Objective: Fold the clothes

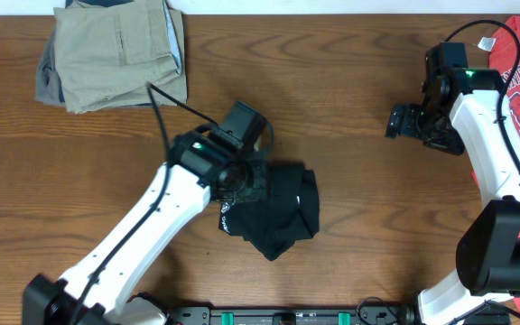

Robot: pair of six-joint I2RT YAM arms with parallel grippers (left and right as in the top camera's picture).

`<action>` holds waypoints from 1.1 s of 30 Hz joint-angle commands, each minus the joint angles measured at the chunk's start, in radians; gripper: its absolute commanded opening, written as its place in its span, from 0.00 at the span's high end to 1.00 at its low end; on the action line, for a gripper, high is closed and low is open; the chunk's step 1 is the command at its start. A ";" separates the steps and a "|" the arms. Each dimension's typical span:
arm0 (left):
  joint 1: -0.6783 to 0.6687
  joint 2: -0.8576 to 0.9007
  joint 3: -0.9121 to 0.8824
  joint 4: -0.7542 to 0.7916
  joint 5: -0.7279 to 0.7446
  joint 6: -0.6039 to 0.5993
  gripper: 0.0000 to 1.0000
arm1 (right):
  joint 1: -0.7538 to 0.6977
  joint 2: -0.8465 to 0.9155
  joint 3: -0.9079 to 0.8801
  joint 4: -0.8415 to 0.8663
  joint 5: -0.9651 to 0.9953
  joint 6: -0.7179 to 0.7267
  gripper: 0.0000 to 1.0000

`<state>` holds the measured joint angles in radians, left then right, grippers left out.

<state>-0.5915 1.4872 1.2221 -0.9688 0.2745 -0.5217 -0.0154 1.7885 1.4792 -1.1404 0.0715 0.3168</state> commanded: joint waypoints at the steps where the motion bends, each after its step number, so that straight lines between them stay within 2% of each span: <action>1: -0.024 0.066 -0.064 0.045 0.069 -0.016 0.81 | 0.000 -0.018 0.010 -0.001 0.003 -0.015 0.01; 9: -0.117 0.241 -0.135 0.213 0.235 -0.040 0.81 | 0.000 -0.018 0.010 -0.001 0.003 -0.015 0.01; 18: -0.243 0.380 -0.135 0.373 0.275 -0.086 0.81 | 0.000 -0.018 0.010 -0.001 0.003 -0.015 0.01; 22: -0.247 0.380 -0.129 0.388 0.275 -0.081 0.81 | 0.002 -0.018 0.010 0.000 0.003 -0.015 0.01; 23: -0.243 0.378 -0.126 0.387 0.275 -0.072 0.87 | 0.002 -0.018 0.010 0.000 0.003 -0.015 0.01; 26: -0.234 0.361 -0.117 0.378 0.276 -0.048 0.90 | 0.002 -0.018 0.010 0.000 0.003 -0.015 0.01; 33: -0.228 0.219 -0.066 0.301 0.264 0.084 0.91 | 0.002 -0.018 0.010 -0.001 0.003 -0.015 0.01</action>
<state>-0.8253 1.8042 1.1076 -0.6579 0.5499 -0.5144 -0.0154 1.7885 1.4792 -1.1408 0.0715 0.3168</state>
